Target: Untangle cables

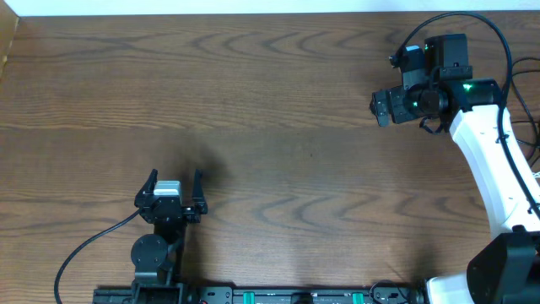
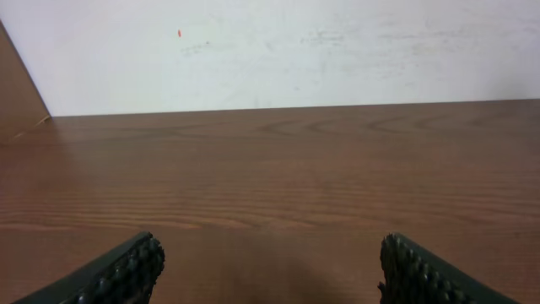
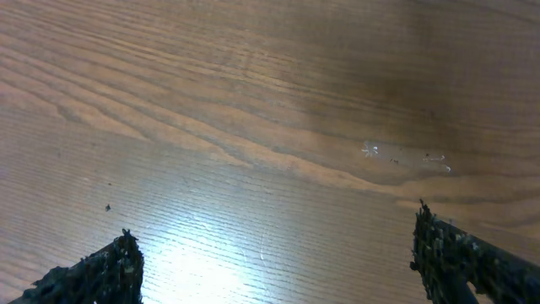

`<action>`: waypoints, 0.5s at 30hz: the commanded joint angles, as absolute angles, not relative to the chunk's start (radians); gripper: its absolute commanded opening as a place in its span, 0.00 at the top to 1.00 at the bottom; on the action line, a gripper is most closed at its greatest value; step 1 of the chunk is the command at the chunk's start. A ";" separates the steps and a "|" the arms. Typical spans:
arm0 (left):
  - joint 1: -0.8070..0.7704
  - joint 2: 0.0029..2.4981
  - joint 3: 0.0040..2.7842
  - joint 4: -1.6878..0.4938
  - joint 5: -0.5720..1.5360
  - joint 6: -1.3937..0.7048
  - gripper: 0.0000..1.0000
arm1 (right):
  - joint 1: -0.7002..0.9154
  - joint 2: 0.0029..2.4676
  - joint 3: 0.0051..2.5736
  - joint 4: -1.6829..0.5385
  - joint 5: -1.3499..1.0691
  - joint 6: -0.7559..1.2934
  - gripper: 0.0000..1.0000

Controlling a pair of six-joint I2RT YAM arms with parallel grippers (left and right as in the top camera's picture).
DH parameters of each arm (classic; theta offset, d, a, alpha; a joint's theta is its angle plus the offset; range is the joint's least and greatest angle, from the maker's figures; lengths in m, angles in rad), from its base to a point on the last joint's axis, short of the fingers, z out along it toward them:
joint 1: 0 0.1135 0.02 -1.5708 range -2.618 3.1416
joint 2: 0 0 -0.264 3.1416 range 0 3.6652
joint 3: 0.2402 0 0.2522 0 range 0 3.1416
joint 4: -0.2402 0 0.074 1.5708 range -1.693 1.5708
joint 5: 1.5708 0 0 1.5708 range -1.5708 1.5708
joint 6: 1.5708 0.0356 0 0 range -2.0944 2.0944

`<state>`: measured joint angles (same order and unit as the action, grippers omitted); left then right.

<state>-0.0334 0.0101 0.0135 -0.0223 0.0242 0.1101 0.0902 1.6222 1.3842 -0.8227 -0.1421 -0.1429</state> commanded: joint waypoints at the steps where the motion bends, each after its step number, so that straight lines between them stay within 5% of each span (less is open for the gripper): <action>1: -0.027 0.004 0.004 -0.072 0.008 0.127 0.17 | 0.096 1.624 1.383 -0.823 -0.144 -0.151 0.01; 15: -0.027 0.004 0.004 -0.072 0.008 0.127 0.17 | 0.099 1.624 1.383 -0.823 -0.139 -0.151 0.01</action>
<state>-0.0334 0.0101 0.0135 -0.0219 0.0242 0.1101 0.0902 1.6222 1.3842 -0.8227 -0.1421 -0.1432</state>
